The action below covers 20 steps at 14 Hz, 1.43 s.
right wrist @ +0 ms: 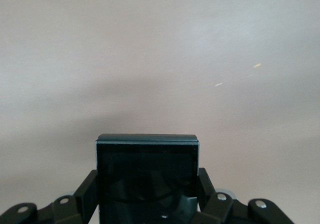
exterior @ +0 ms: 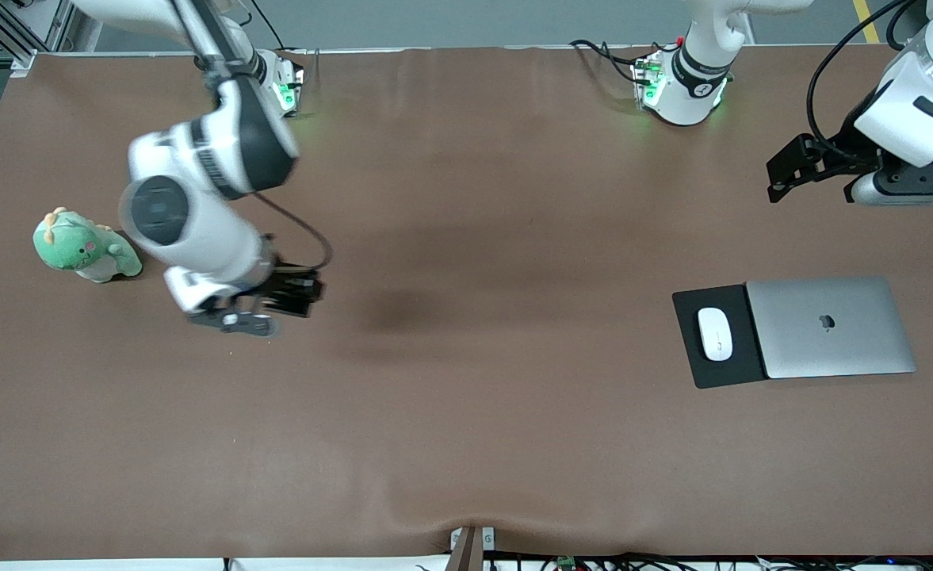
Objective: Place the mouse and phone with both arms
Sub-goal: 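Raise the left gripper away while the right gripper carries the phone, then lower the black phone beside the green plush toy with the right gripper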
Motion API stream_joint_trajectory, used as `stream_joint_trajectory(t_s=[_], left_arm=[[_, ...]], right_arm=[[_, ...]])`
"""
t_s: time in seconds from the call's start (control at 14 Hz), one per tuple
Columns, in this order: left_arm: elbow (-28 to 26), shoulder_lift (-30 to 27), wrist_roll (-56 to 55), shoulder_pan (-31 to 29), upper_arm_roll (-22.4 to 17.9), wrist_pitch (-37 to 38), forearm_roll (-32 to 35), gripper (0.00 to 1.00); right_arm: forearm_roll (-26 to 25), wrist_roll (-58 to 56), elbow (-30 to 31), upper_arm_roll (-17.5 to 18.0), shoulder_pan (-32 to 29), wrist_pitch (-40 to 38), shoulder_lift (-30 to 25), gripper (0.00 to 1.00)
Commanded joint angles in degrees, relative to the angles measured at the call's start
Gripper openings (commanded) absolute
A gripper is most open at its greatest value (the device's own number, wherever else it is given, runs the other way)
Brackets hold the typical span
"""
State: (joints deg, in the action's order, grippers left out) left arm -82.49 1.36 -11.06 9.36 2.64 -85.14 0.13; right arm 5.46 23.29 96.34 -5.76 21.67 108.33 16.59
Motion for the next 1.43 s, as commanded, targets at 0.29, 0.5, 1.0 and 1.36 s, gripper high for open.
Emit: stream_joint_trajectory(t_s=[0.29,0.5,1.0,1.36], left_arm=[[0.2,0.1,0.9,0.3,-1.3,0.9,-2.9,1.0],[0.1,0.1,0.9,0.3,-1.3,0.8,-2.9,1.0],[-0.4,0.1,0.9,0.3,-1.3,-0.1,-3.0,1.0],[-0.2,0.1,0.9,0.3,-1.3,-0.1,-3.1,1.0]], right_arm=[[-0.1,-22.4,7.7,1.3,-16.6,-1.0,-4.6,0.0],[-0.4,-26.8,13.1,1.3,-21.2,4.4,-4.6,0.0],[-0.8,-36.3,25.2,1.3,-28.7,17.9,-4.6,0.0],[-0.8,-39.4,31.1,1.3,-31.6,25.4,-3.6,0.0]])
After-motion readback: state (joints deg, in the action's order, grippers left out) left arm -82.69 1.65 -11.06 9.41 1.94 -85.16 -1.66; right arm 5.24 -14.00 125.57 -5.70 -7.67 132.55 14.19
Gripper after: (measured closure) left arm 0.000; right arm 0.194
